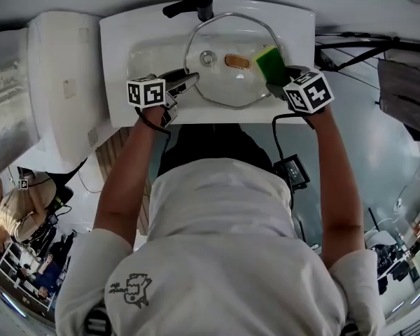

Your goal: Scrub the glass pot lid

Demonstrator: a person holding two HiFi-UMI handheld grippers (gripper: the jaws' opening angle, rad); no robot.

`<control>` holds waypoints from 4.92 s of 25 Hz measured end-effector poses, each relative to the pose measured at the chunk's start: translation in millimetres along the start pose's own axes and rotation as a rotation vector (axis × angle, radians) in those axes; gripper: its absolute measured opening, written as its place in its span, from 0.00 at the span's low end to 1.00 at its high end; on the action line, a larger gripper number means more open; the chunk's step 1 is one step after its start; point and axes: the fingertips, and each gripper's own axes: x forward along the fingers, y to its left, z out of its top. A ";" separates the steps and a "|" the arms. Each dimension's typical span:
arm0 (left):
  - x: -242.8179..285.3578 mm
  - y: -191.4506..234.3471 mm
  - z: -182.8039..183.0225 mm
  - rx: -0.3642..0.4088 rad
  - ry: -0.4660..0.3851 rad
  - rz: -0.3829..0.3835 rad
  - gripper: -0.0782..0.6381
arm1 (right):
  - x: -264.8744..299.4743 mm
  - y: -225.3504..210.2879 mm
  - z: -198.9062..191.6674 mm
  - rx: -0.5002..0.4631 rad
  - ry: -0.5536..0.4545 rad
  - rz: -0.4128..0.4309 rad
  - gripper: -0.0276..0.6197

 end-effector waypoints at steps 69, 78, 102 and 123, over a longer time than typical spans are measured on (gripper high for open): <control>-360.9 -385.4 -60.5 0.954 -0.643 0.110 0.11 | -304.3 378.4 33.9 -0.326 -1.021 -0.288 0.50; -352.9 -409.9 -104.1 0.961 -0.641 0.064 0.11 | -314.2 393.1 -16.7 -0.312 -0.993 -0.305 0.50; -253.0 -525.4 -249.4 0.897 -0.648 0.150 0.11 | -368.5 369.3 -229.0 -0.315 -0.938 -0.186 0.50; -218.8 -555.3 -284.3 0.889 -0.630 0.137 0.11 | -389.7 358.2 -280.3 -0.282 -0.955 -0.176 0.50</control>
